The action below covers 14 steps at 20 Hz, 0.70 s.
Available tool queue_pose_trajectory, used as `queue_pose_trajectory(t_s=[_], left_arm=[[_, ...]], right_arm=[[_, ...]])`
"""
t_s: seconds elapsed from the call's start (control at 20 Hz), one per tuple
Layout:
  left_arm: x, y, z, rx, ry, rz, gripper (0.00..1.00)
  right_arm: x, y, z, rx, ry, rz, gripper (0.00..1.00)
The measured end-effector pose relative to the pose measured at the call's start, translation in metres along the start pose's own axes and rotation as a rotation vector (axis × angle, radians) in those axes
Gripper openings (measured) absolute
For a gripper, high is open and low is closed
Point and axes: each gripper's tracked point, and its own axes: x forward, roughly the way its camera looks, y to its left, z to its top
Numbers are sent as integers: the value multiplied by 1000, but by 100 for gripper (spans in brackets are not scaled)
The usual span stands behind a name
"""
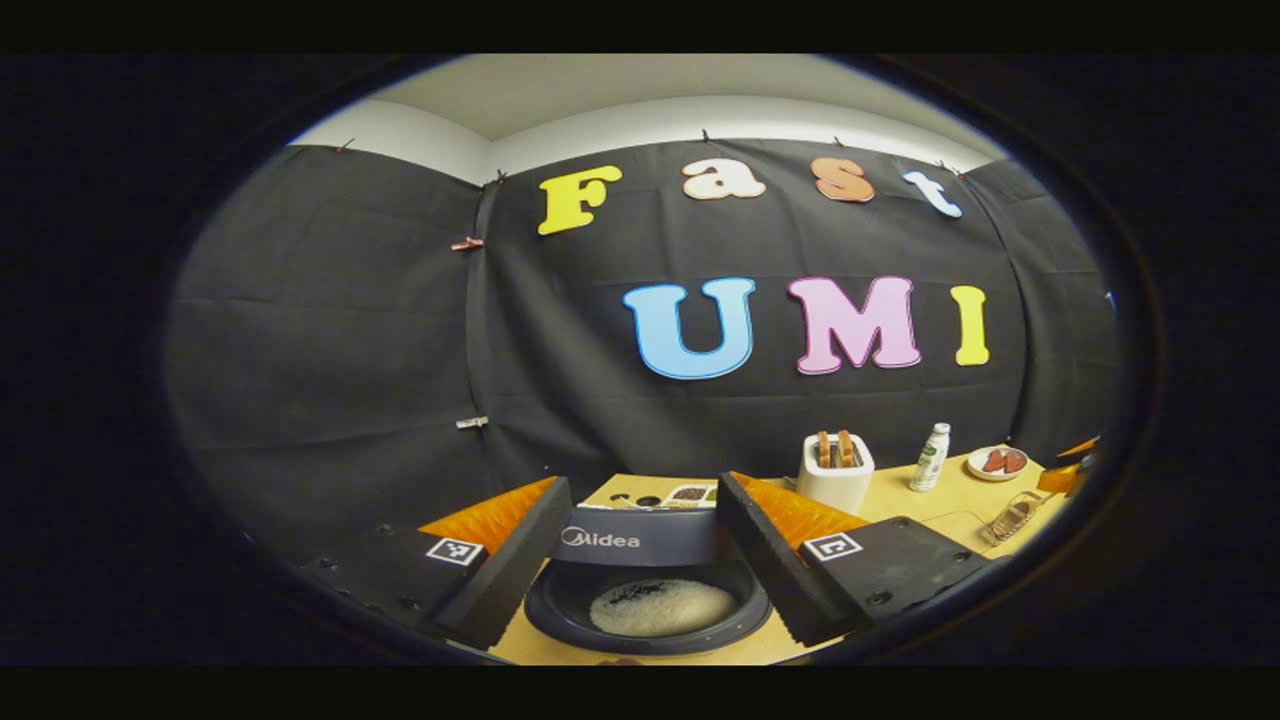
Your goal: Close the left gripper, press the button to open the rice cooker; take a wooden spoon from the chopstick holder with the right hand, scoop a spoonful of rice and pour it into the rice cooker, then put the wooden spoon back into the chopstick holder.
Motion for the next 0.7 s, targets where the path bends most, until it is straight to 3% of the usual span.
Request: queue_pose_trajectory(t_s=[0.7], left_arm=[[-40, -4, -97, -18, 120, -15, 100]], right_arm=[[-5, 16, -3, -3, 5, 42, 60]])
